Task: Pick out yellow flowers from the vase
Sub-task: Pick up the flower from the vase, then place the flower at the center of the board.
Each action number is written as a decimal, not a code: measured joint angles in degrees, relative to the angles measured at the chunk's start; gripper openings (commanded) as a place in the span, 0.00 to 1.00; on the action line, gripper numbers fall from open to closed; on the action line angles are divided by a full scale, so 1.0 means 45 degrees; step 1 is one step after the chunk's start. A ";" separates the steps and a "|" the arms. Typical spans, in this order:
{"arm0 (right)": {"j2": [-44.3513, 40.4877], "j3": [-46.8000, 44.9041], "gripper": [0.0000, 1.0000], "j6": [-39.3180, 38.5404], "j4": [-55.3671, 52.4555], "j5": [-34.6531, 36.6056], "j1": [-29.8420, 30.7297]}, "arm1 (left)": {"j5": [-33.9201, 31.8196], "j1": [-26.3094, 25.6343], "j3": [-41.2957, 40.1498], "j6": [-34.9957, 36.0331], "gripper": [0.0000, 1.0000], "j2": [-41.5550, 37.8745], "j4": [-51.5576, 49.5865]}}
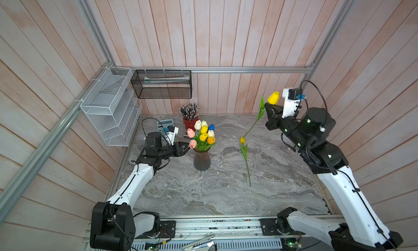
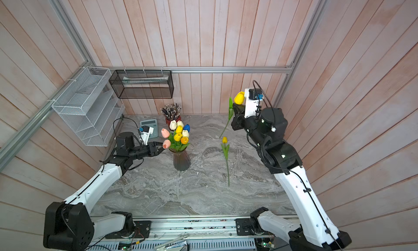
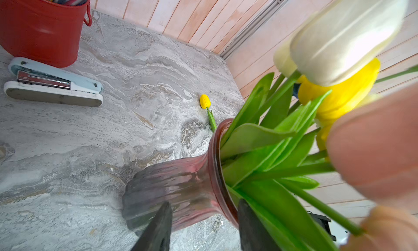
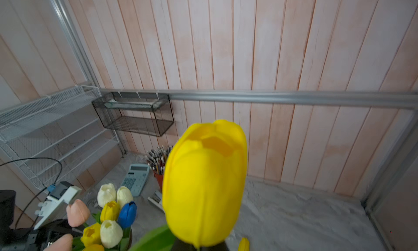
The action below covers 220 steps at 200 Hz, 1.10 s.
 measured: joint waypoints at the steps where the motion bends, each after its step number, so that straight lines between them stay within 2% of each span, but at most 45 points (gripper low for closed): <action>1: 0.0049 0.0024 0.00 0.0015 -0.0058 -0.0039 -0.0044 | -0.0005 0.0000 0.0000 0.0000 0.48 0.0000 0.0000; 36: 0.2385 0.0991 0.00 0.0495 -0.2866 -0.1744 -0.1370 | -0.0005 0.0000 0.0000 0.0034 0.48 0.0000 0.0010; 108: 0.4804 0.1991 0.00 0.0865 -0.6173 -0.4279 -0.1486 | -0.0005 0.0000 -0.0005 0.0126 0.48 0.0000 0.0053; 149: 0.5887 0.2084 0.00 0.0724 -0.6441 -0.5761 -0.1540 | -0.0005 0.0000 -0.0010 0.0126 0.48 0.0000 0.0379; 220: 0.8286 0.1171 0.00 0.0199 -0.5411 -0.7762 -0.1705 | 0.0000 0.0000 -0.0083 0.0141 0.48 0.0000 0.0432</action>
